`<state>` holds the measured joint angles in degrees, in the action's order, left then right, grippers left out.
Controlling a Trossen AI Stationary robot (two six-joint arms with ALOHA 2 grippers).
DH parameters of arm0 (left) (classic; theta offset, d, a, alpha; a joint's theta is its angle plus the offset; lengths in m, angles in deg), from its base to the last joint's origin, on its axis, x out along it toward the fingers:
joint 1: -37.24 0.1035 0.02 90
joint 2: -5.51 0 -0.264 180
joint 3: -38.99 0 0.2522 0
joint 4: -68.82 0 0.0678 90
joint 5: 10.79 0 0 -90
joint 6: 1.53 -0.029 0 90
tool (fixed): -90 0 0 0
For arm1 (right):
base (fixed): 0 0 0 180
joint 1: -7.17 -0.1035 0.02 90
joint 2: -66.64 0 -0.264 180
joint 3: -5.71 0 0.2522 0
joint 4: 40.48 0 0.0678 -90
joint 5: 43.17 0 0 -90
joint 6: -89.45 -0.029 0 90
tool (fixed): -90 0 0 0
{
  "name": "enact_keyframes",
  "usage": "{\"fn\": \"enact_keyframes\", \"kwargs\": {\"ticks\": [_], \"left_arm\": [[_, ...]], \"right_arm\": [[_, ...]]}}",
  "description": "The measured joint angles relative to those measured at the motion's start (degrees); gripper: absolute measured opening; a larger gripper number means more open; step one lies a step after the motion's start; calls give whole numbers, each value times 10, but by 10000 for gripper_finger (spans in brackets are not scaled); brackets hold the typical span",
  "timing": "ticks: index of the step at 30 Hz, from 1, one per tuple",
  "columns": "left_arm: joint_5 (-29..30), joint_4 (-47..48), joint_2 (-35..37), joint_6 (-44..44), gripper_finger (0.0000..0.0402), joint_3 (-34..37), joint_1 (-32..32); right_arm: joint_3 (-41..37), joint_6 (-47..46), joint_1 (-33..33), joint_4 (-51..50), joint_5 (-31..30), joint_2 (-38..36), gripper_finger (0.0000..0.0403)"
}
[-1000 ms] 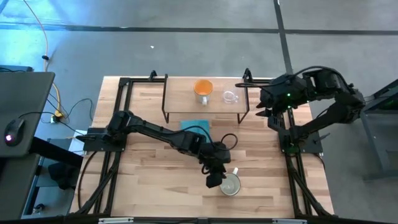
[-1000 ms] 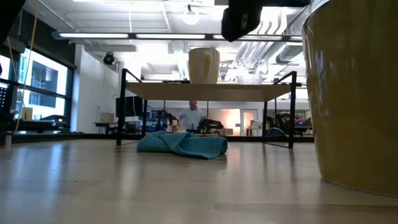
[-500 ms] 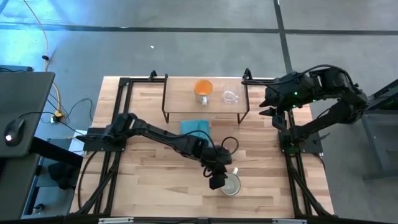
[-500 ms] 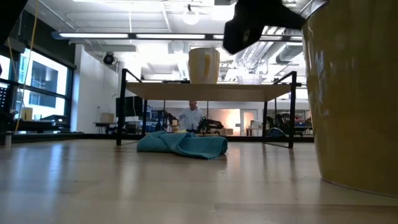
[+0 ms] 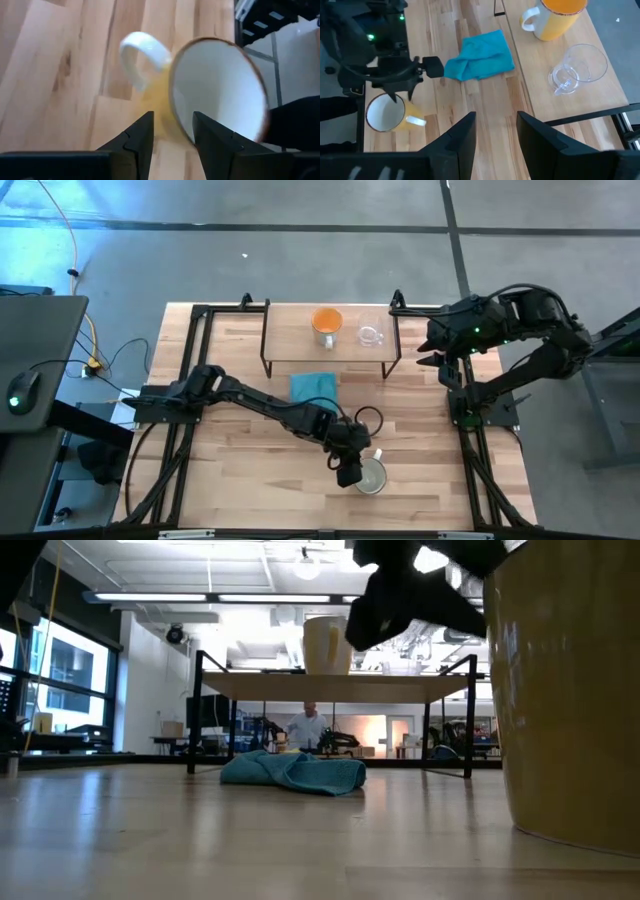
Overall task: Stack small to large cups/mugs on shelf
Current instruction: Put the white mug on the shelf
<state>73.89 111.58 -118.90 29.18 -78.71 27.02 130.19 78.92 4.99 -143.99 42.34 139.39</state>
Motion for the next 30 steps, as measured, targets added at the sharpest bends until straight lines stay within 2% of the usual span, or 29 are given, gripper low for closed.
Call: {"fn": "enact_keyframes", "kwargs": {"ticks": [11, 14, 21, 27, 30], "left_arm": [[13, -6, -5, 11, 119, -1, -3], [15, -7, -5, 15, 95, -1, -3], [21, -1, -4, 16, 10, -1, -3], [27, 0, -4, 17, 28, -1, -3], [31, 0, -4, 16, 22, -1, -3]], "right_arm": [[0, 0, 0, 3, 0, 0, 133], [0, 0, 0, 4, 0, 0, 133], [0, -1, 0, 4, 0, 0, 133], [0, -1, 0, 4, 0, 0, 133], [0, -1, 0, 4, 0, 0, 133]]}}
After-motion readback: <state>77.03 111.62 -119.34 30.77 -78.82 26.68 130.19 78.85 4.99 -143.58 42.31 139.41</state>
